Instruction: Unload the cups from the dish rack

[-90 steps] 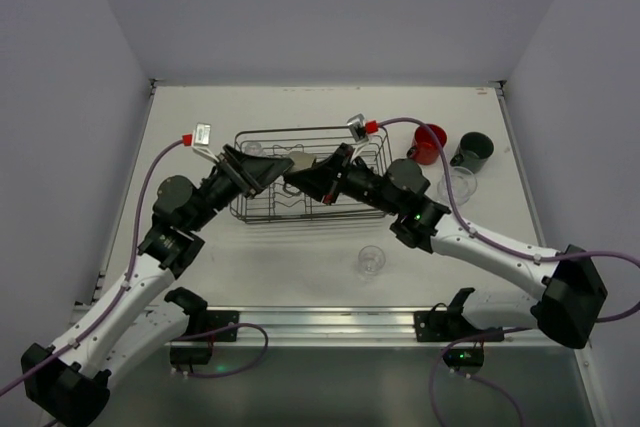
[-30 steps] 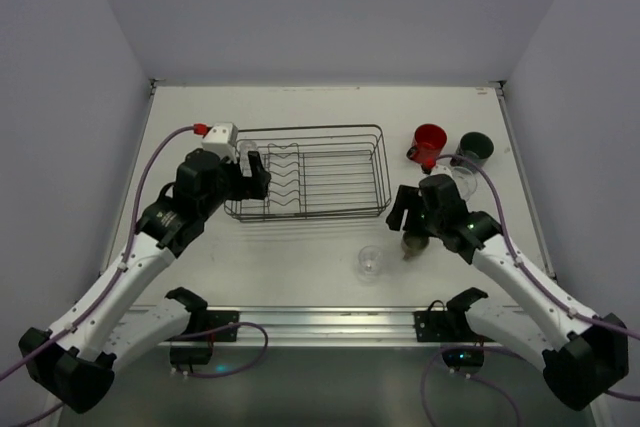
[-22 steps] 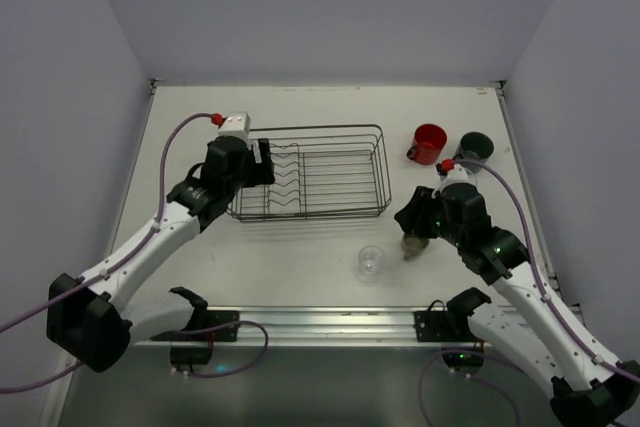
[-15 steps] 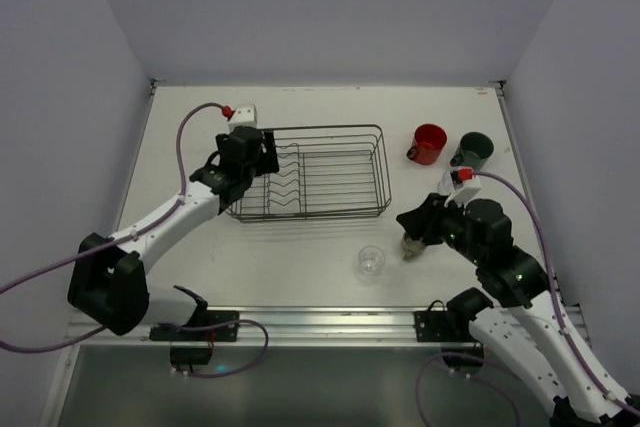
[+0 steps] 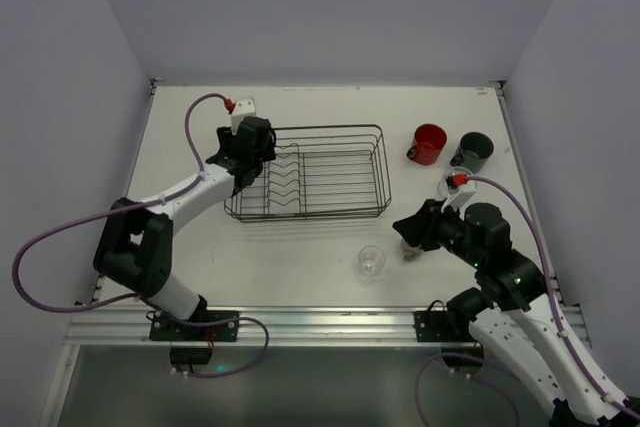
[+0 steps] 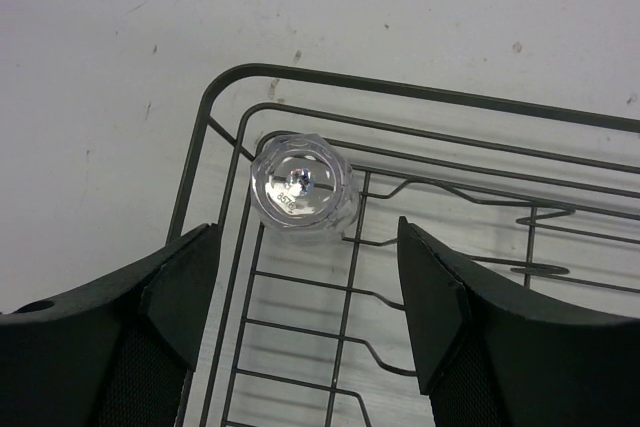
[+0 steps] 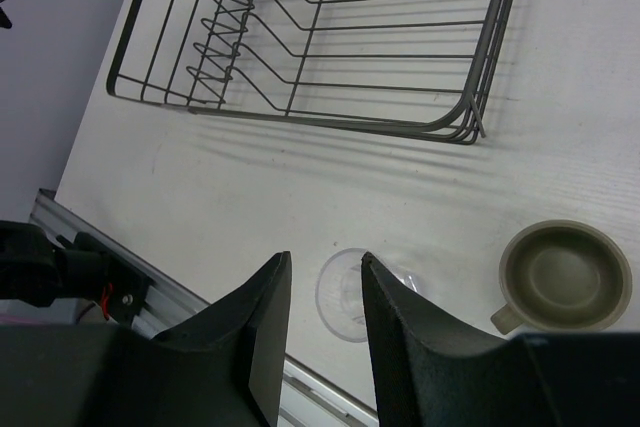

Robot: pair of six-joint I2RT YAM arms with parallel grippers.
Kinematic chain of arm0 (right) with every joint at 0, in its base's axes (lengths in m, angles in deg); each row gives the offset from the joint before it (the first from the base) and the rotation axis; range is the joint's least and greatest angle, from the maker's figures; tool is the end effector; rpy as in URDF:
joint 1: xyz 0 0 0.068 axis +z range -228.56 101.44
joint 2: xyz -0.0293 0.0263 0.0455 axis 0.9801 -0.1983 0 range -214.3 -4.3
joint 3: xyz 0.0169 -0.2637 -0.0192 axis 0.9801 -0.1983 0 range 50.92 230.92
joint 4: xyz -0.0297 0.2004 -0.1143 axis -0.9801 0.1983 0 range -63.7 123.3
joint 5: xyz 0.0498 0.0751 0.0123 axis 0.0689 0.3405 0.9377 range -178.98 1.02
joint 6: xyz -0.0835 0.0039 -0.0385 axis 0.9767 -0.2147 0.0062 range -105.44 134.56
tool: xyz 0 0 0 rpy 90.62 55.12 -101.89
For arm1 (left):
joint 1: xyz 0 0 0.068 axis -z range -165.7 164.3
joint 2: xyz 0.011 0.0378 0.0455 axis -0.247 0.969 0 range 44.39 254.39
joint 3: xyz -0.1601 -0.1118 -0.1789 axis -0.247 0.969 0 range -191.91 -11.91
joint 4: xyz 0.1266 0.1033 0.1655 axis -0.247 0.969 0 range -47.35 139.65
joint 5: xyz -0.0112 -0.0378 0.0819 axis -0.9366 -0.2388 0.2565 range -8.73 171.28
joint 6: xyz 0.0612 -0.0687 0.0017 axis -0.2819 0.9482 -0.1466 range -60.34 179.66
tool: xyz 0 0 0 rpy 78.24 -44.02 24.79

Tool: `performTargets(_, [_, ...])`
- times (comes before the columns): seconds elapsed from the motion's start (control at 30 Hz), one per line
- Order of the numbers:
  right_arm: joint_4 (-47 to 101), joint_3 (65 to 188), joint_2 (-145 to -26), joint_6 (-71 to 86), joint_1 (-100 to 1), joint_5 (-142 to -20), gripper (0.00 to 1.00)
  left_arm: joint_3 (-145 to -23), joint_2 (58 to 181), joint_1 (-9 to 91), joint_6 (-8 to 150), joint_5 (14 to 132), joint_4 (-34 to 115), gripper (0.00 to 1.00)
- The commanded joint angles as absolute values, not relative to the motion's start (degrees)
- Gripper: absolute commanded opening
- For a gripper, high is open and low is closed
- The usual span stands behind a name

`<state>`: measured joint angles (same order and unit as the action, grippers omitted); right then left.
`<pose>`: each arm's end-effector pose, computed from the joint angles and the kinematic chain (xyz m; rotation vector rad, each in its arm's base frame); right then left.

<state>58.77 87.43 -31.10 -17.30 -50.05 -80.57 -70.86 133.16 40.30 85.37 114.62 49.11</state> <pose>0.1137 0.0756 0.2638 -0.0405 2.0587 0.8181 0.3303 -0.1105 0.2303 -0.3081 2.0664 0.1004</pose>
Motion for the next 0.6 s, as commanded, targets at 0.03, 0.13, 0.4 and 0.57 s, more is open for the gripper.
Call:
performTargets(0.03, [57.76,87.13,-30.75,-16.55,-49.91,-77.99,0.37,-72.46,135.35,37.77,84.88,117.40,43.71,0.75])
performTargets(0.13, [57.67,87.13,-31.28,-16.73,-50.00,-77.64,0.37,-72.64,137.28,36.45,84.62,114.77,41.51,0.72])
performTargets(0.4, [57.50,87.66,-31.98,-17.26,-50.00,-76.50,0.36,-73.16,141.33,34.69,83.65,111.34,37.03,0.61])
performTargets(0.57, [57.15,87.39,-32.33,-17.61,-50.00,-75.35,0.36,-73.78,142.91,34.61,83.30,110.72,35.53,0.48])
